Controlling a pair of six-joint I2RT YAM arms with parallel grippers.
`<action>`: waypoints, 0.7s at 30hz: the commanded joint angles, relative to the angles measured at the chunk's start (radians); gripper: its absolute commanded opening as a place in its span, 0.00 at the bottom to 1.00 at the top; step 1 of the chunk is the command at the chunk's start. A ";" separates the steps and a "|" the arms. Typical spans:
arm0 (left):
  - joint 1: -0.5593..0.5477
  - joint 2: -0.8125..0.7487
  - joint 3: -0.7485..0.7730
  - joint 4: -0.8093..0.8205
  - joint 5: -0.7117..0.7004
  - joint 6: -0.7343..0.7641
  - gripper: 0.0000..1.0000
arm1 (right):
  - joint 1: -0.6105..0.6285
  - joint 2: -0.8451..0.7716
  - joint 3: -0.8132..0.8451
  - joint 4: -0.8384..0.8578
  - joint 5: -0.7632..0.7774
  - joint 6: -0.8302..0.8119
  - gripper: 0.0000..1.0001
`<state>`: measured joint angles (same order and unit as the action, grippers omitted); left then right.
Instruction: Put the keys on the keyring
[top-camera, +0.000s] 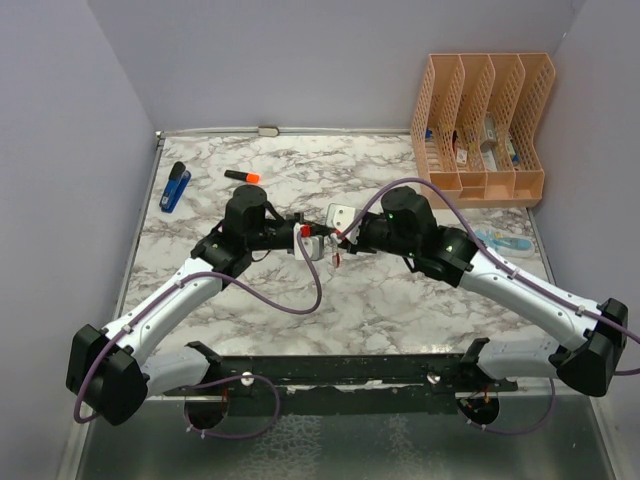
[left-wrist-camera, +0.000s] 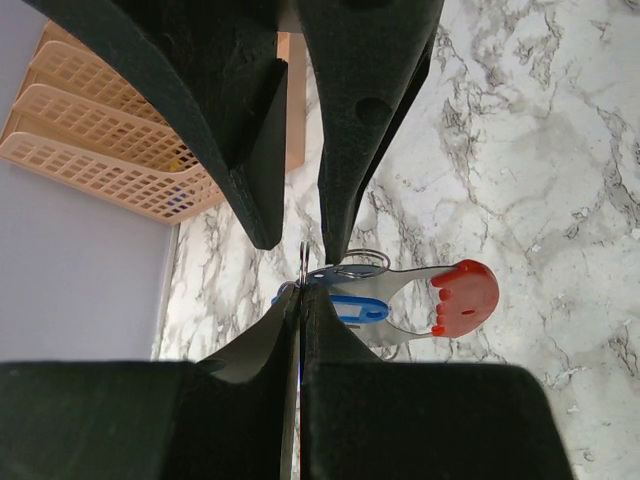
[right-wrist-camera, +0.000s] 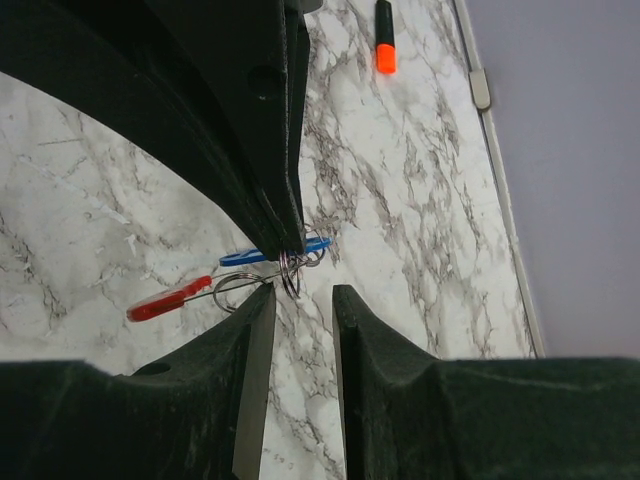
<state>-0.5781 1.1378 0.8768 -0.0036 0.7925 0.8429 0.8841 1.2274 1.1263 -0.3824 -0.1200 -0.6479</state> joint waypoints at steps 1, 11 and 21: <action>-0.010 -0.010 0.041 -0.017 0.024 0.003 0.00 | 0.007 0.014 0.027 0.039 -0.012 0.002 0.29; -0.023 0.000 0.042 -0.005 0.016 -0.002 0.00 | 0.009 0.026 0.038 0.040 -0.028 -0.001 0.24; -0.026 -0.001 0.044 0.004 0.004 -0.012 0.00 | 0.008 0.038 0.034 0.042 -0.046 0.005 0.05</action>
<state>-0.5915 1.1381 0.8768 -0.0303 0.7811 0.8417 0.8848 1.2587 1.1286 -0.3817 -0.1432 -0.6498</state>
